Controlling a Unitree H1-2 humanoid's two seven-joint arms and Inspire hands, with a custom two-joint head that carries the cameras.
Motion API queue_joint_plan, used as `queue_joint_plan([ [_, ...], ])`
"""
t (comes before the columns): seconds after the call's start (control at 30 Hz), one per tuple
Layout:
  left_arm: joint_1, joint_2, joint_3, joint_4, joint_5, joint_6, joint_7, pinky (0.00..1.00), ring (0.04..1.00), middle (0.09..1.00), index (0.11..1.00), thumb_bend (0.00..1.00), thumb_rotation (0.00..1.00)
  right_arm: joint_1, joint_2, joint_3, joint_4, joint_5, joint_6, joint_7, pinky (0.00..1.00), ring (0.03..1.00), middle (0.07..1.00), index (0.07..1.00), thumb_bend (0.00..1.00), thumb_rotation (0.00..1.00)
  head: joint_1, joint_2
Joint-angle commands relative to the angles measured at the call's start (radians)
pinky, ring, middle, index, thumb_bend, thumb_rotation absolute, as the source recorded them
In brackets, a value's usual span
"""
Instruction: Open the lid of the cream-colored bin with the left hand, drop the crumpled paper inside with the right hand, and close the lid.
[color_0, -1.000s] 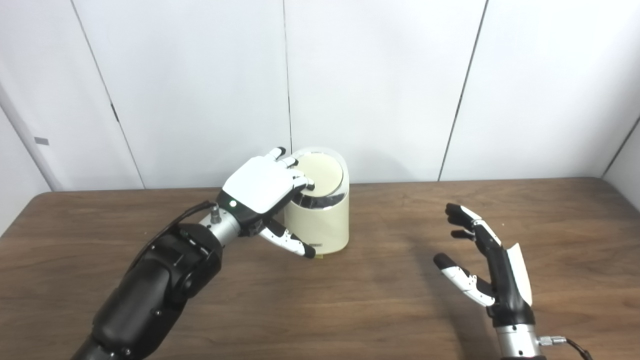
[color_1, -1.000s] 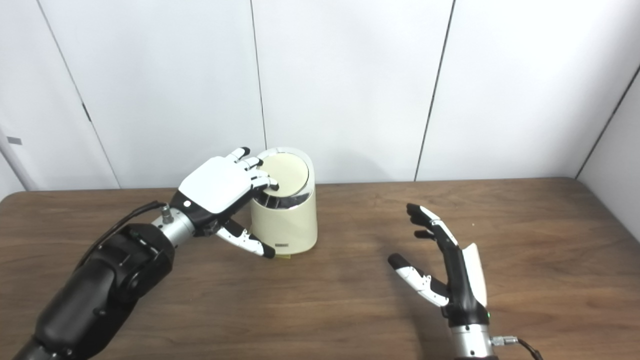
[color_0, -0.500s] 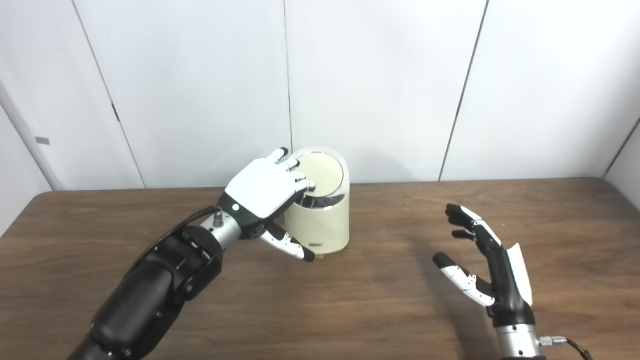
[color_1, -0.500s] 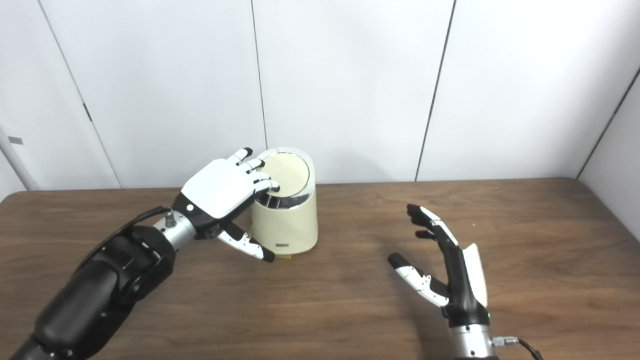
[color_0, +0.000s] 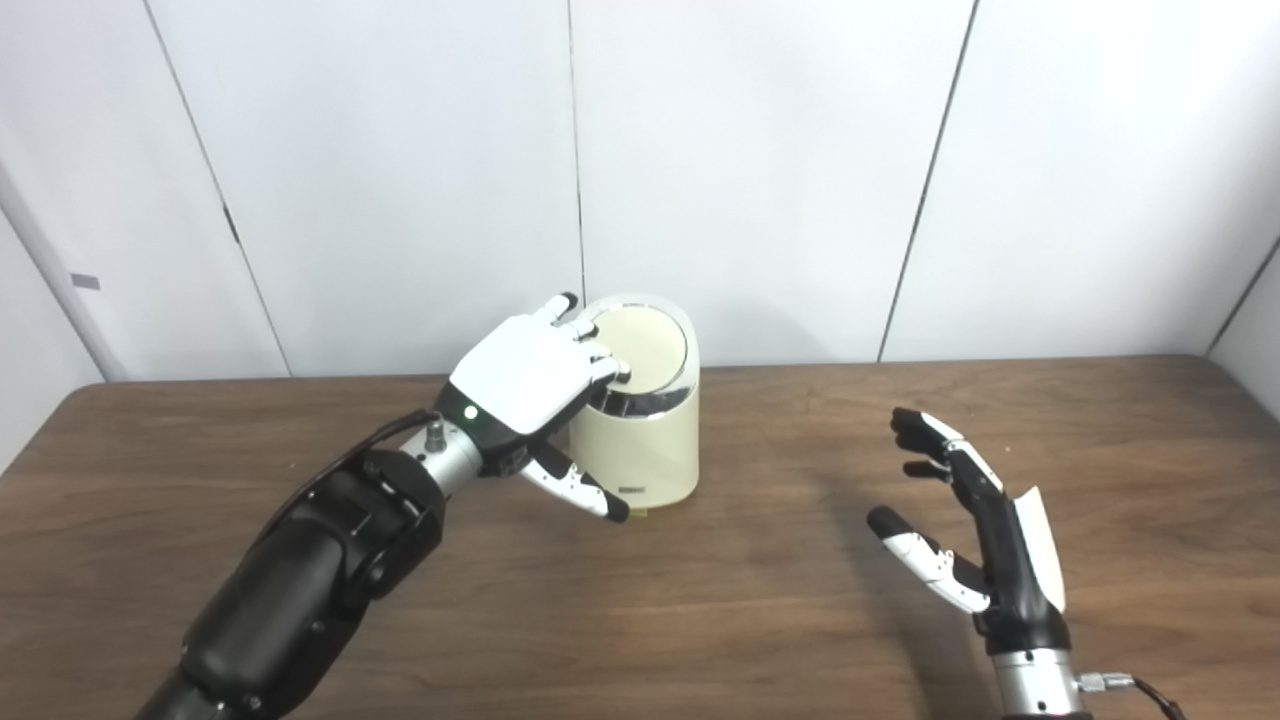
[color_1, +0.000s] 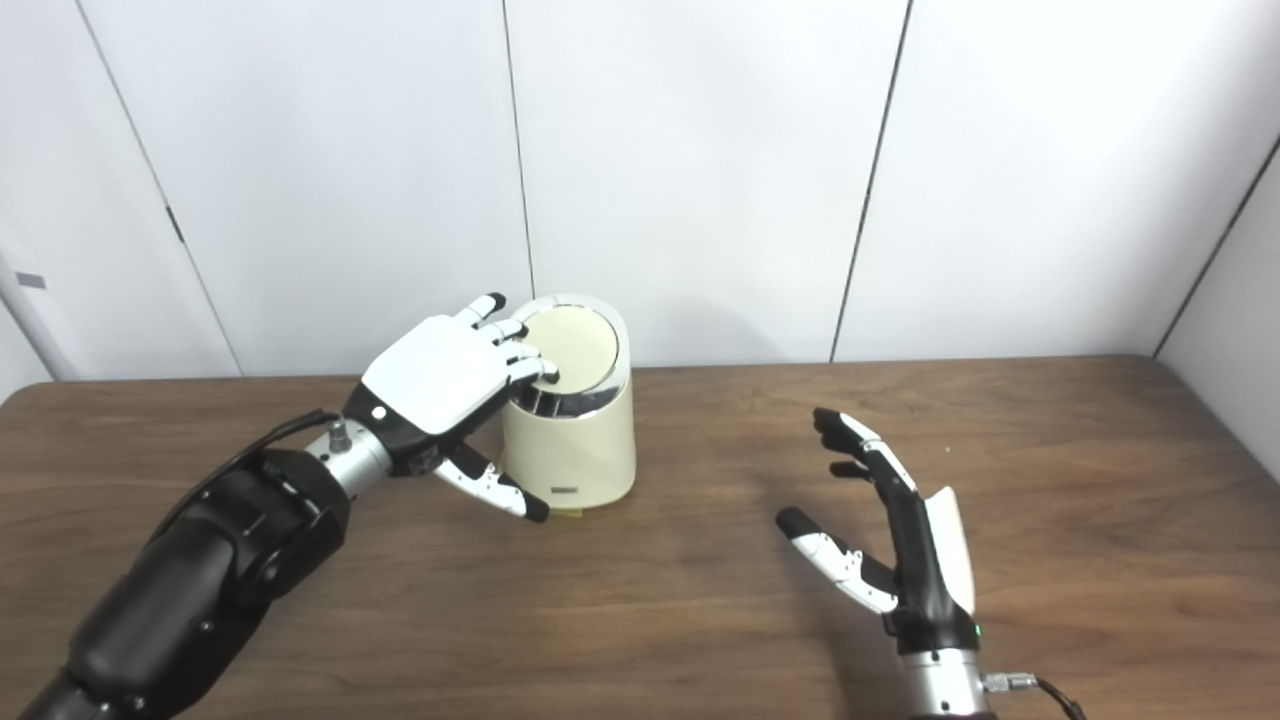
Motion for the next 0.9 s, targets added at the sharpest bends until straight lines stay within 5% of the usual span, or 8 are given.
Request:
queue_joint_plan([
  [0.0,0.015,-0.019,0.020,-0.019,-0.056,0.034,-0.034,1.00,0.915,0.832,0.850,0.98,0.74,0.012,0.027,0.013,0.018,0.004,-0.007,-0.004,0.68,0.782,0.801,0.804,0.56,0.69,0.001,0.000],
  [0.17,0.045,-0.060,0.069,-0.051,-0.137,0.078,-0.041,1.00,0.998,0.982,0.988,0.91,0.75,0.008,0.025,0.015,0.025,-0.006,-0.006,-0.007,0.67,0.777,0.800,0.802,0.55,0.69,0.002,-0.003],
  [0.57,0.093,-0.146,0.188,-0.070,-0.333,0.157,0.000,1.00,1.000,1.000,1.000,0.96,0.71,0.007,0.025,0.018,0.035,-0.011,-0.013,-0.010,0.67,0.772,0.797,0.801,0.56,0.70,0.001,-0.007],
  [0.67,0.107,-0.179,0.238,-0.055,-0.440,0.123,0.055,1.00,1.000,1.000,1.000,0.85,0.78,0.008,0.023,0.018,0.032,-0.013,-0.010,-0.009,0.67,0.774,0.800,0.803,0.56,0.71,0.000,-0.008],
  [0.73,0.121,-0.211,0.286,-0.043,-0.546,0.107,0.092,0.95,1.000,1.000,1.000,0.64,0.95,0.008,0.023,0.017,0.032,-0.011,-0.012,-0.009,0.67,0.776,0.802,0.801,0.55,0.70,-0.001,-0.007],
  [0.87,0.150,-0.270,0.371,-0.018,-0.752,0.050,0.145,0.89,0.968,0.986,0.975,0.54,1.00,0.007,0.022,0.016,0.034,-0.014,-0.015,-0.012,0.68,0.785,0.805,0.805,0.53,0.71,0.001,-0.008],
])
